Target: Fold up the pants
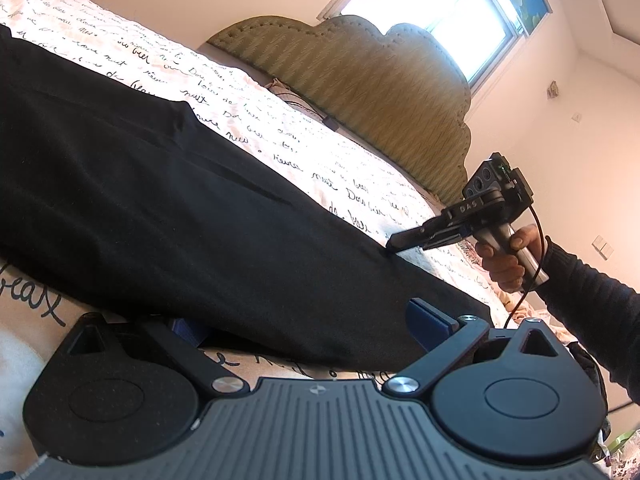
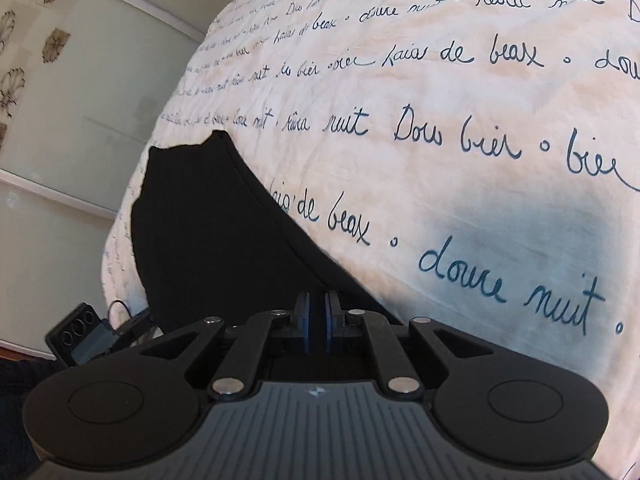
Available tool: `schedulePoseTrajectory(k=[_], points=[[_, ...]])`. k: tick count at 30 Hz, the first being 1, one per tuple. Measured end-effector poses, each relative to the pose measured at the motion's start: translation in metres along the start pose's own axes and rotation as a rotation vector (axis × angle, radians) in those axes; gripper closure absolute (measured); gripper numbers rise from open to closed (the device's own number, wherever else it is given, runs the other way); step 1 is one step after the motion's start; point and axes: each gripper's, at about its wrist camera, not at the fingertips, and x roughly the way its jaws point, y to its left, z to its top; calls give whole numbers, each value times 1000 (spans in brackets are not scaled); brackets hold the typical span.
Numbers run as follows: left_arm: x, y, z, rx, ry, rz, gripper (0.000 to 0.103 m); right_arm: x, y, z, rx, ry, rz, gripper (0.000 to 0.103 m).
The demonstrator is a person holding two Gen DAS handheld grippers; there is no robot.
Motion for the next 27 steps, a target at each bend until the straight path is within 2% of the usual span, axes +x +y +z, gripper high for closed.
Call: schedulePoseTrajectory(k=[3, 8, 10, 11, 12, 14, 20, 23, 27], points=[[1, -1, 0, 5, 3, 5, 1, -2, -11, 5, 19, 8, 91, 96], [2, -2, 0, 15, 9, 12, 1, 11, -29, 9, 25, 68, 97, 96], [2, -2, 0, 11, 8, 10, 1, 13, -32, 10, 27, 65, 118, 94], [2, -2, 0, 11, 9, 9, 0, 12, -34, 11, 33, 55, 133, 84], [2, -2, 0, 11, 9, 9, 0, 11, -35, 11, 35, 48, 150, 65], [1, -2, 0, 14, 10, 10, 0, 11, -35, 11, 30, 42, 192, 46], [1, -4, 0, 19, 11, 15, 0, 10, -30, 15, 11, 51, 202, 44], [1, -3, 0, 20, 12, 15, 0, 10, -23, 14, 2, 78, 243, 44], [1, -3, -1, 20, 12, 15, 0, 16, -21, 13, -8, 105, 226, 44]])
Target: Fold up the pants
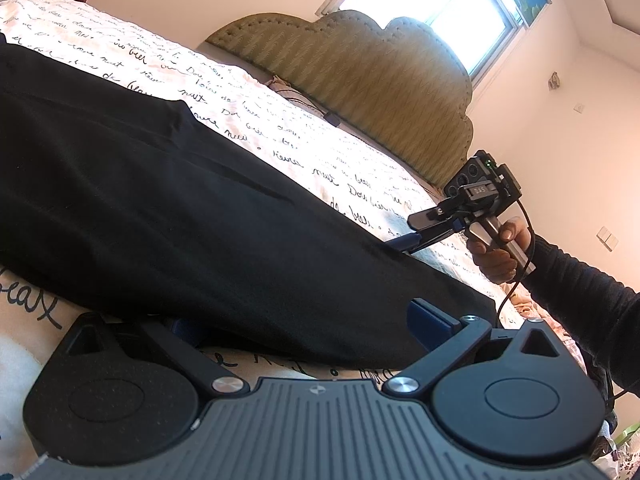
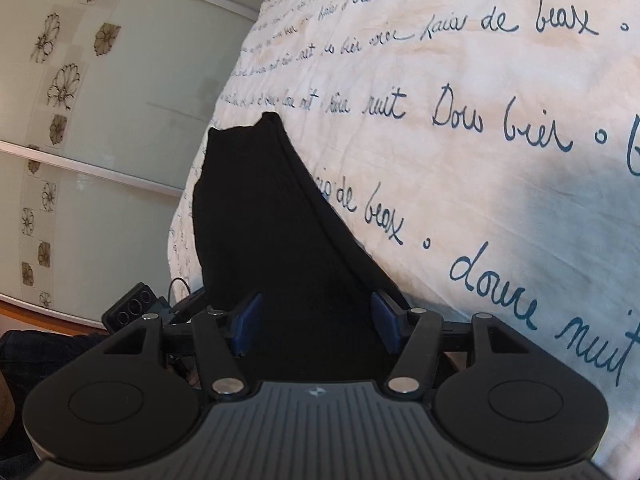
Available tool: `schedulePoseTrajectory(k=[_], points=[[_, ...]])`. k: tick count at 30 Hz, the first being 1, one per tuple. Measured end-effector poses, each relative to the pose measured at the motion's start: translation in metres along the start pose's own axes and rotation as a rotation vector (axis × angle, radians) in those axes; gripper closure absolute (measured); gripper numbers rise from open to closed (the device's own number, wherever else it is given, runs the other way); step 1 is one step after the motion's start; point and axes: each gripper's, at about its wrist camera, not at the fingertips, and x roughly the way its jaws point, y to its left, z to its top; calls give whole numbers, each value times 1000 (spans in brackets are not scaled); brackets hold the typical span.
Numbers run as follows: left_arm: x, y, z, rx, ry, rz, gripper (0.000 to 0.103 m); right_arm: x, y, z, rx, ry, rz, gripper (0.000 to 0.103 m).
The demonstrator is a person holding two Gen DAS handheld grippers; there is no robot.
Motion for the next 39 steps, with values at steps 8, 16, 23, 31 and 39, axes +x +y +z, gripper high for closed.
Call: schedulePoseTrajectory(k=[8, 16, 23, 31, 39], points=[[0, 0, 0, 0, 0, 0, 0, 22, 7, 7, -81, 30, -1, 77], [0, 0, -1, -4, -1, -4, 0, 39, 22, -5, -238, 46, -104, 97], [1, 0, -1, -6, -2, -6, 0, 16, 47, 2, -288, -9, -136, 99], [1, 0, -1, -7, -3, -6, 0, 17, 39, 8, -275, -16, -224, 99], [1, 0, -1, -5, -5, -7, 0, -14, 14, -17, -42, -200, -268, 98]])
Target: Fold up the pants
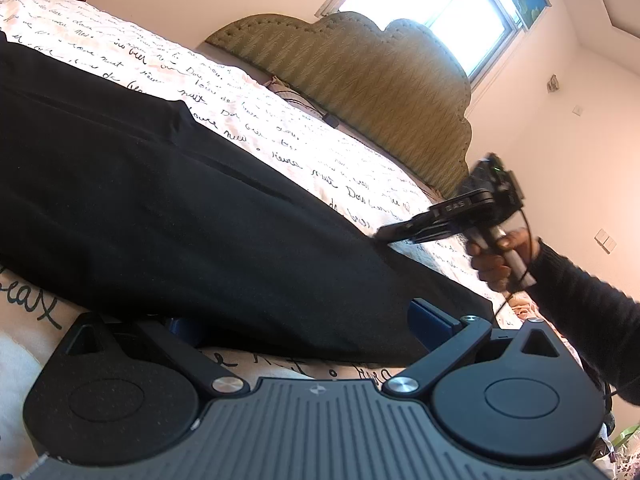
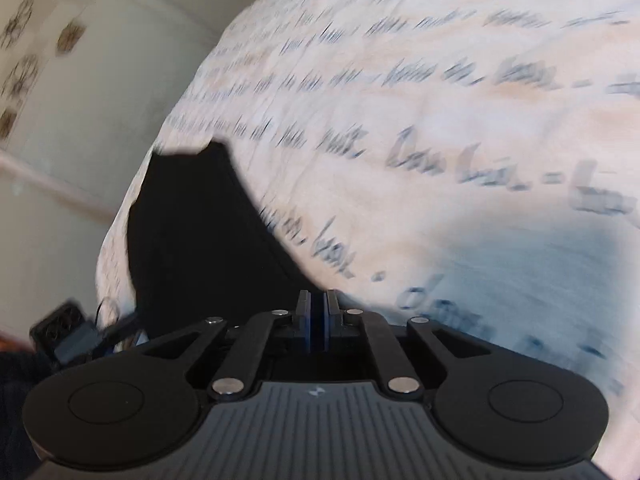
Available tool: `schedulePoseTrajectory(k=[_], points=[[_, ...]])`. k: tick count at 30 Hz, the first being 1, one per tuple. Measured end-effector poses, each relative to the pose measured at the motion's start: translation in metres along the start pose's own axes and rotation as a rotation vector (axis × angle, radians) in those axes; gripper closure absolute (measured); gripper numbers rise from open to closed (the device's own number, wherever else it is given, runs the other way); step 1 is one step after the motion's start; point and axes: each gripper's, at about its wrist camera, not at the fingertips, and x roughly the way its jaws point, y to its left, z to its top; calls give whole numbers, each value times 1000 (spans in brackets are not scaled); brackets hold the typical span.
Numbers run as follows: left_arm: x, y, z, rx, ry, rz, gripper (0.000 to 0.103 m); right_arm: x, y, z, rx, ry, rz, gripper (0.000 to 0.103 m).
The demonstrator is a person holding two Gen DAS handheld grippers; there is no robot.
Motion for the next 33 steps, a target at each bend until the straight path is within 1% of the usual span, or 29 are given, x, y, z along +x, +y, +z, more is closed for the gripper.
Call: schedulePoseTrajectory(k=[1, 2, 4, 5, 7, 8, 9, 10, 11, 12, 13, 14, 15, 16, 17, 18, 20, 21, 23, 26, 28, 31, 32, 33], points=[[0, 1, 0, 1, 0, 1, 0, -17, -5, -6, 52, -66, -25, 97], [1, 0, 0, 3, 0, 2, 0, -35, -8, -14, 100, -135, -42, 95], [1, 1, 1, 2, -1, 1, 0, -68, -5, -39, 146, -263, -38, 94], [1, 1, 1, 2, -1, 1, 0, -78, 2, -53, 149, -297, -32, 93], [1, 1, 0, 5, -1, 3, 0, -86, 18, -82, 140, -316, -50, 85], [1, 1, 0, 6, -1, 4, 0, -85, 23, -94, 136, -319, -72, 72], [0, 1, 1, 5, -1, 3, 0, -81, 26, -106, 135, -322, -111, 54], [0, 2, 1, 4, -2, 2, 0, -76, 23, -117, 147, -326, -175, 44], [1, 2, 1, 5, -1, 2, 0, -71, 13, -125, 178, -333, -253, 42], [1, 2, 1, 7, -1, 3, 0, -71, -4, -133, 210, -365, -275, 46], [1, 1, 0, 10, 0, 5, 0, -78, -18, -142, 235, -437, -199, 46], [0, 1, 0, 13, 1, 8, 0, -91, -34, -148, 302, -516, -161, 46], [0, 0, 0, 17, 1, 10, 0, -105, -45, -158, 393, -603, -204, 45], [0, 0, 0, 19, 1, 11, 0, -120, -50, -167, 493, -682, -294, 45], [0, -1, 0, 21, 1, 12, 0, -132, -49, -178, 560, -748, -326, 40], [0, 0, -1, 20, 0, 11, 0, -142, -48, -191, 594, -812, -288, 32], [0, 0, -1, 17, -2, 9, 0, -156, -42, -220, 633, -897, -176, 24], [0, 0, -1, 17, -2, 9, 0, -162, -38, -238, 666, -933, -151, 23], [0, -1, -1, 18, -1, 11, 0, -168, -25, -273, 718, -992, -167, 23], [0, -2, -1, 23, 0, 15, 0, -171, -6, -325, 779, -1054, -231, 22], [1, -2, -1, 28, 1, 19, 0, -168, 1, -352, 828, -1102, -233, 22], [1, -4, -2, 35, 3, 25, 0, -156, -5, -364, 896, -1105, -189, 22], [1, -4, -2, 36, 3, 26, 0, -151, -7, -361, 906, -1114, -165, 22], [1, -4, -2, 38, 3, 27, 0, -148, -8, -359, 903, -1130, -139, 19]])
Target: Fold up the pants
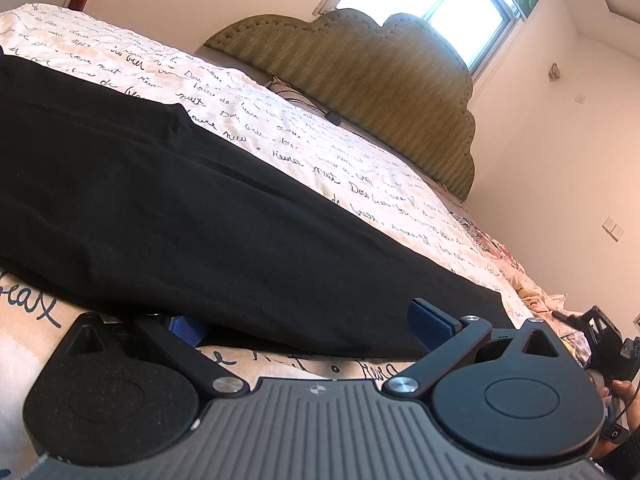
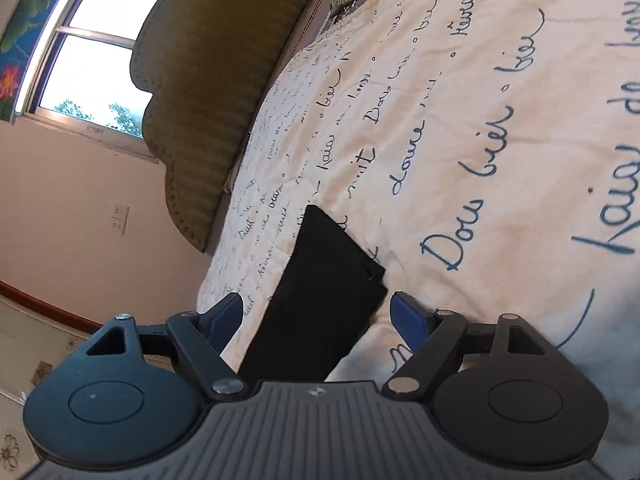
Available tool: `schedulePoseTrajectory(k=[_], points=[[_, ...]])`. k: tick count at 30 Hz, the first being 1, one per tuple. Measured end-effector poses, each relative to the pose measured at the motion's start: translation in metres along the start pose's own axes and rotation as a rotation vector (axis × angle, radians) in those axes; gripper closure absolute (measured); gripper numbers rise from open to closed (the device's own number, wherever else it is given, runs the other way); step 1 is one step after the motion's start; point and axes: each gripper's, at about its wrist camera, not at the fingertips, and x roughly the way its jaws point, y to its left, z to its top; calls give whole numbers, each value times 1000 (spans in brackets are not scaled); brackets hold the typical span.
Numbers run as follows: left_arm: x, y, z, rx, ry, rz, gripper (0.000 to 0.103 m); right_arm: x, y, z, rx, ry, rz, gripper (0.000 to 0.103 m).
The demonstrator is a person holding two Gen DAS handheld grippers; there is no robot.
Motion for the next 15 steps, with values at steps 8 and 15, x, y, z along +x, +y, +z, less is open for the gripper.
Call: schedulePoseTrajectory(k=[8, 15], points=[[0, 0, -1, 2, -3, 4, 0, 30, 10, -11, 8, -35, -19, 14], [1, -4, -1, 21, 1, 19, 0, 27, 36, -32, -123, -8, -195, 14]])
